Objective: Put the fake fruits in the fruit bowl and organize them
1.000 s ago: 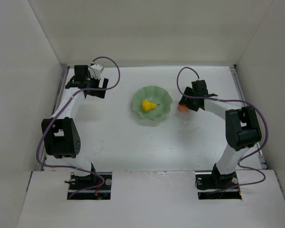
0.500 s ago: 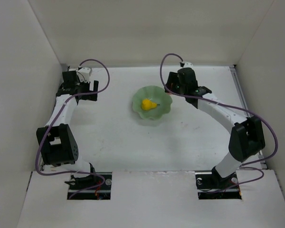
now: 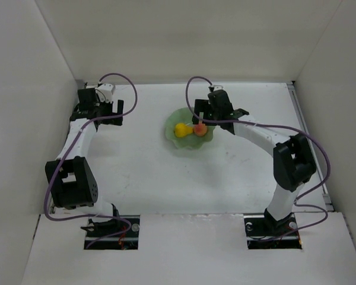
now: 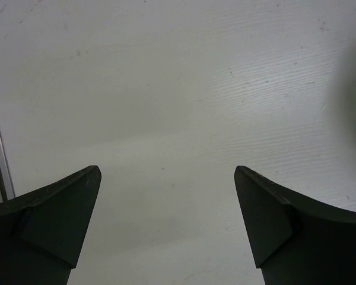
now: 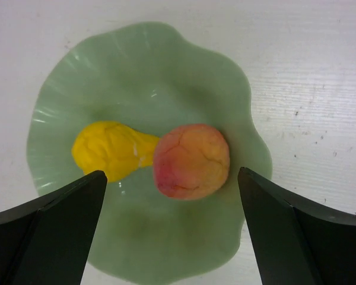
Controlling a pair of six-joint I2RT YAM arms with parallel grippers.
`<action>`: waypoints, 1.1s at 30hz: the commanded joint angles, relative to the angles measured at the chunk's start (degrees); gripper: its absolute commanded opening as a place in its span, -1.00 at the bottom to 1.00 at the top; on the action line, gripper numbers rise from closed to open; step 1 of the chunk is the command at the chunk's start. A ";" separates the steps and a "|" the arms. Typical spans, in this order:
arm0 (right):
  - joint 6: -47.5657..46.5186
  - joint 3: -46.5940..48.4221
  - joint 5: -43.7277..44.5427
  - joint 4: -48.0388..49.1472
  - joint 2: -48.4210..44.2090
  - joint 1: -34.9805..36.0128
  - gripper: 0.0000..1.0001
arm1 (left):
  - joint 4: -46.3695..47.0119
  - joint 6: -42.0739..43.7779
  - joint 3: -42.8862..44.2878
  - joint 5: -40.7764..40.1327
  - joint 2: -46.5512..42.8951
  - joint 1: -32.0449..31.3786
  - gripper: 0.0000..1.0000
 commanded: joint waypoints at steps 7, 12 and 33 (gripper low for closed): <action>-0.37 -6.79 -1.89 9.70 -18.77 -2.55 1.00 | 5.74 -6.06 -2.54 0.47 -3.89 1.39 0.99; 2.88 -16.18 -1.01 9.37 -30.20 -15.00 1.00 | 5.92 -10.02 -3.25 0.38 -4.16 2.27 1.00; 4.21 -32.38 -3.38 4.09 -44.81 -49.50 1.00 | -0.59 -15.04 3.61 6.01 -0.82 16.77 1.00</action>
